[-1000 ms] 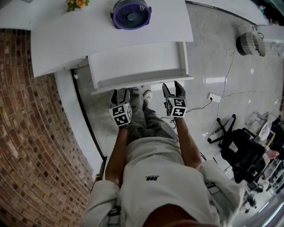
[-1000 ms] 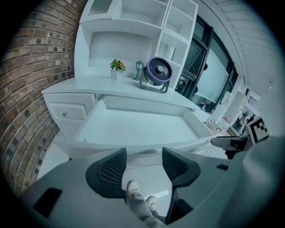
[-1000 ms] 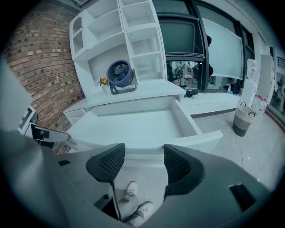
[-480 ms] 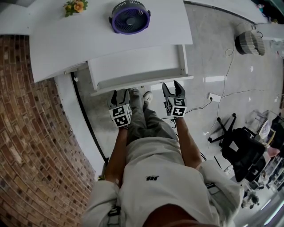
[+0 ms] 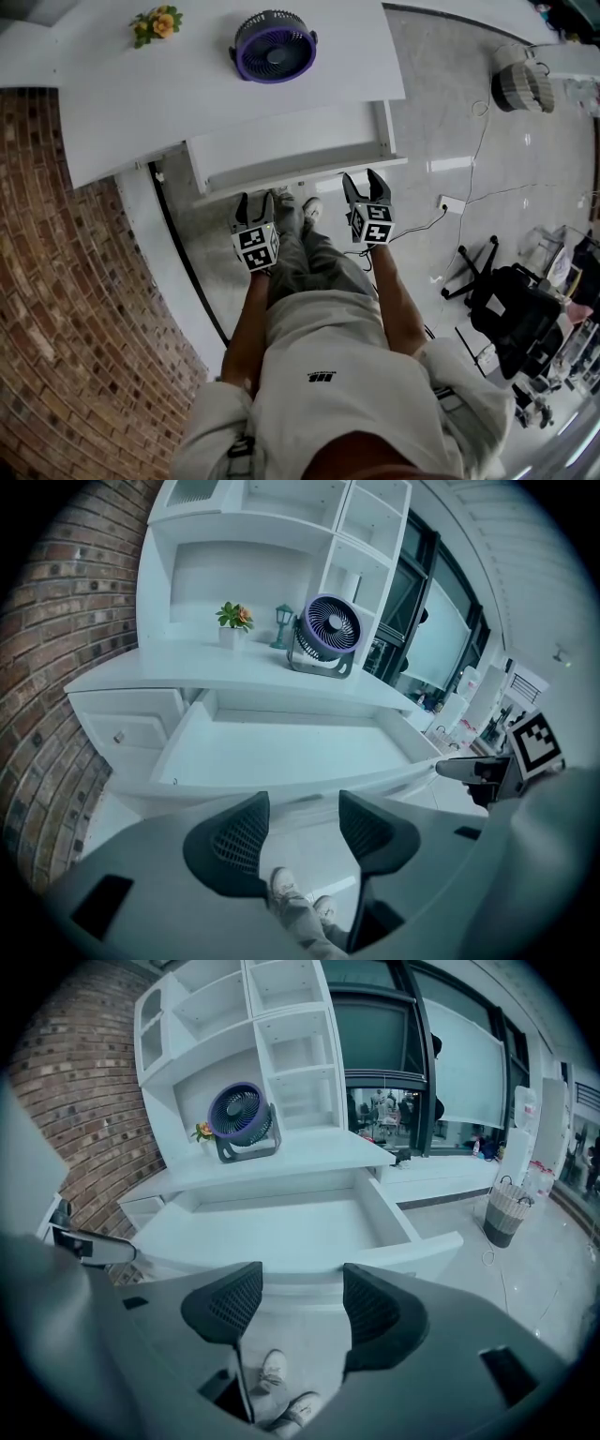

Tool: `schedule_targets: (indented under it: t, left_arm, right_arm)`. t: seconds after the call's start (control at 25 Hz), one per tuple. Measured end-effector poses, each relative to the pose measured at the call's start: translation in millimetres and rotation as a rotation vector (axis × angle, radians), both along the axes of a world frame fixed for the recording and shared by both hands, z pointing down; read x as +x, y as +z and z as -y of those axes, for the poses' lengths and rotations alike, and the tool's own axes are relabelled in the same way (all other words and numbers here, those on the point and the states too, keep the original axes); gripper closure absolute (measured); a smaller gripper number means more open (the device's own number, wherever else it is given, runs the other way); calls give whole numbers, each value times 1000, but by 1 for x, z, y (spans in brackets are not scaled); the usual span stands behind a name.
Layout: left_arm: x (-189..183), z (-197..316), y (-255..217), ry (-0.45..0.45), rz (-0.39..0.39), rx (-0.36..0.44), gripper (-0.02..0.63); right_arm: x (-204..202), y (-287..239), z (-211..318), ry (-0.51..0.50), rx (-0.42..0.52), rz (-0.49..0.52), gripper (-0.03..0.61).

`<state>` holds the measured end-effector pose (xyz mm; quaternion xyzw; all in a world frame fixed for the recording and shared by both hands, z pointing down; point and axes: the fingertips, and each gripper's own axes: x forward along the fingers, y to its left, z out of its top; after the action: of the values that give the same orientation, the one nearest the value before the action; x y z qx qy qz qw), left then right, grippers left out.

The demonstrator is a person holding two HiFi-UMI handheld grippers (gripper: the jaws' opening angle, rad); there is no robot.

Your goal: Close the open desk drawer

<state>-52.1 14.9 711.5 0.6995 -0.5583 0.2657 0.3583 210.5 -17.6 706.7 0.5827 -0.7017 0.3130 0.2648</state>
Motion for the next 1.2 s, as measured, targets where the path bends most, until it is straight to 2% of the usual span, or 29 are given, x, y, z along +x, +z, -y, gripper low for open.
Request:
schedule_targets:
  t: [0.28, 0.52, 1.2]
  left_arm:
    - [-3, 10, 0, 33, -12, 2, 372]
    - [-3, 17, 0, 64, -17, 1, 373]
    - [-3, 35, -1, 62, 16, 2, 376]
  right_arm:
    - [1, 6, 11, 24, 1, -25, 313]
    - [1, 10, 15, 68, -15, 3, 313]
    - [1, 8, 36, 16, -4, 2, 313]
